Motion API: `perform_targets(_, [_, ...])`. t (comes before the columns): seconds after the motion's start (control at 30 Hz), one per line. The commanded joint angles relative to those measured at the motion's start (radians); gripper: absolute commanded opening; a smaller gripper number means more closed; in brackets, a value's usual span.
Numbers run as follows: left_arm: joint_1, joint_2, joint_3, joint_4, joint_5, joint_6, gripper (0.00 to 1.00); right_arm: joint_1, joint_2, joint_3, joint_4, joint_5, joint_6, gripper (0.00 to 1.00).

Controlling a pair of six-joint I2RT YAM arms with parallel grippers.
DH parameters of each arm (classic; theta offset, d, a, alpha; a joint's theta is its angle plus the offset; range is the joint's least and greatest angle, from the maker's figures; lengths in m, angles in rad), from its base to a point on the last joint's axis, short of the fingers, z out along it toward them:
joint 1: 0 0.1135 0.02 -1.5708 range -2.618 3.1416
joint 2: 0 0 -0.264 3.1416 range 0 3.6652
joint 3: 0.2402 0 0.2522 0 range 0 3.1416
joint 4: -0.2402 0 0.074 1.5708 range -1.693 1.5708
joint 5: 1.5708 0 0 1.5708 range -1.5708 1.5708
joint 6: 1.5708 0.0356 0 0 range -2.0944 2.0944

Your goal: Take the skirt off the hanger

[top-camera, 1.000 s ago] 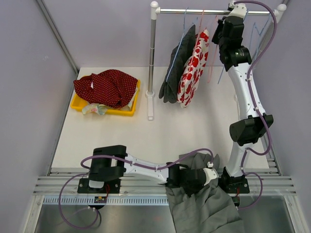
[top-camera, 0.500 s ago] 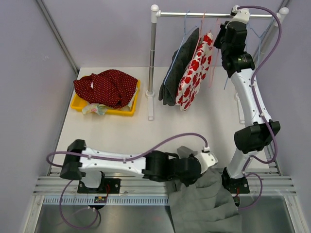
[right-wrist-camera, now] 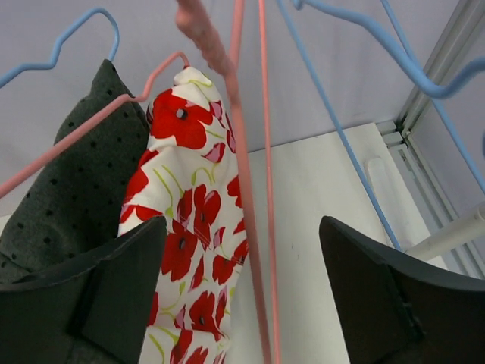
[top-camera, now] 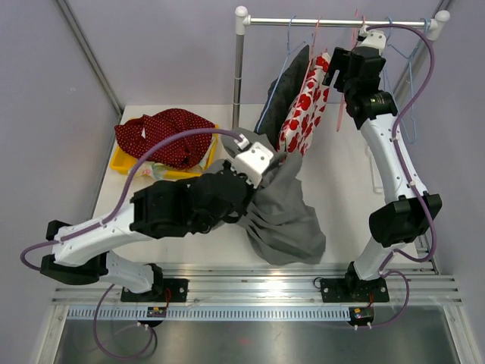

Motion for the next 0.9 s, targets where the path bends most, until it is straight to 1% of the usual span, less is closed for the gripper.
perform_targets(0.0, [0.044, -0.039, 0.126, -0.059, -0.144, 0.084, 0.0, 0.005, -0.083, 0.011, 0.005, 0.029, 0.003, 0.91])
perform_targets(0.03, [0.057, -0.039, 0.151, -0.07, -0.172, 0.095, 0.0, 0.005, -0.091, 0.012, 0.002, 0.026, 0.006, 0.99])
perform_targets(0.07, [0.075, -0.04, 0.207, -0.077, -0.196, 0.124, 0.0, 0.007, -0.099, 0.012, -0.009, 0.02, 0.011, 0.99])
perform_targets(0.1, [0.121, -0.042, 0.232, -0.079, -0.195, 0.141, 0.0, 0.005, -0.12, 0.011, -0.013, 0.016, 0.018, 0.99])
perform_targets(0.17, [0.178, -0.043, 0.307, -0.07, -0.197, 0.191, 0.0, 0.005, -0.164, -0.007, -0.024, 0.009, 0.029, 1.0])
perform_targets(0.2, [0.237, -0.036, 0.334, -0.053, -0.198, 0.21, 0.0, 0.005, -0.183, -0.021, -0.024, 0.012, 0.043, 1.0])
perform_targets(0.23, [0.271, -0.031, 0.354, -0.039, -0.201, 0.227, 0.0, 0.005, -0.204, -0.055, -0.023, 0.015, 0.044, 1.0])
perform_targets(0.27, [0.343, -0.022, 0.39, -0.022, -0.203, 0.269, 0.0, 0.005, -0.25, -0.075, -0.021, 0.019, 0.049, 1.0])
perform_targets(0.33, [0.42, 0.001, 0.407, 0.051, -0.203, 0.315, 0.0, 0.005, -0.298, -0.139, -0.012, 0.02, 0.055, 0.99])
perform_targets(0.37, [0.458, 0.009, 0.407, 0.086, -0.189, 0.372, 0.0, 0.005, -0.347, -0.159, -0.009, 0.023, 0.057, 0.99])
perform_targets(0.4, [0.53, 0.013, 0.403, 0.16, -0.18, 0.395, 0.0, 0.005, -0.372, -0.179, -0.006, 0.023, 0.061, 0.99])
perform_targets(0.43, [0.575, 0.03, 0.406, 0.192, -0.139, 0.409, 0.0, 0.005, -0.396, -0.214, -0.001, 0.022, 0.06, 0.99])
perform_targets(0.47, [0.663, 0.042, 0.415, 0.218, -0.115, 0.418, 0.0, 0.005, -0.443, -0.23, -0.001, 0.023, 0.06, 0.99])
perform_targets(0.53, [0.748, 0.081, 0.487, 0.266, -0.092, 0.417, 0.0, 0.005, -0.496, -0.279, 0.004, 0.014, 0.063, 0.99])
perform_targets(0.57, [0.82, 0.134, 0.518, 0.274, -0.074, 0.417, 0.0, 0.005, -0.545, -0.296, 0.008, 0.012, 0.066, 0.99])
perform_targets(0.6, [0.848, 0.16, 0.574, 0.281, -0.069, 0.421, 0.0, 0.005, -0.571, -0.326, 0.008, 0.003, 0.066, 0.99])
perform_targets(0.63, [0.895, 0.214, 0.593, 0.292, -0.071, 0.44, 0.0, 0.004, -0.617, -0.342, 0.014, -0.001, 0.064, 1.0])
perform_targets(0.67, [0.913, 0.237, 0.608, 0.324, -0.083, 0.452, 0.0, 0.005, -0.64, -0.356, 0.013, -0.004, 0.07, 1.0])
perform_targets(0.73, [0.946, 0.28, 0.613, 0.364, -0.107, 0.486, 0.0, 0.005, -0.68, -0.397, 0.007, -0.015, 0.074, 1.0])
perform_targets(0.77, [0.987, 0.32, 0.614, 0.381, -0.108, 0.484, 0.0, 0.005, -0.717, -0.411, 0.004, -0.018, 0.083, 1.0])
perform_targets(0.87, [1.061, 0.386, 0.575, 0.367, -0.088, 0.442, 0.0, 0.005, -0.778, -0.46, -0.012, -0.027, 0.106, 0.99])
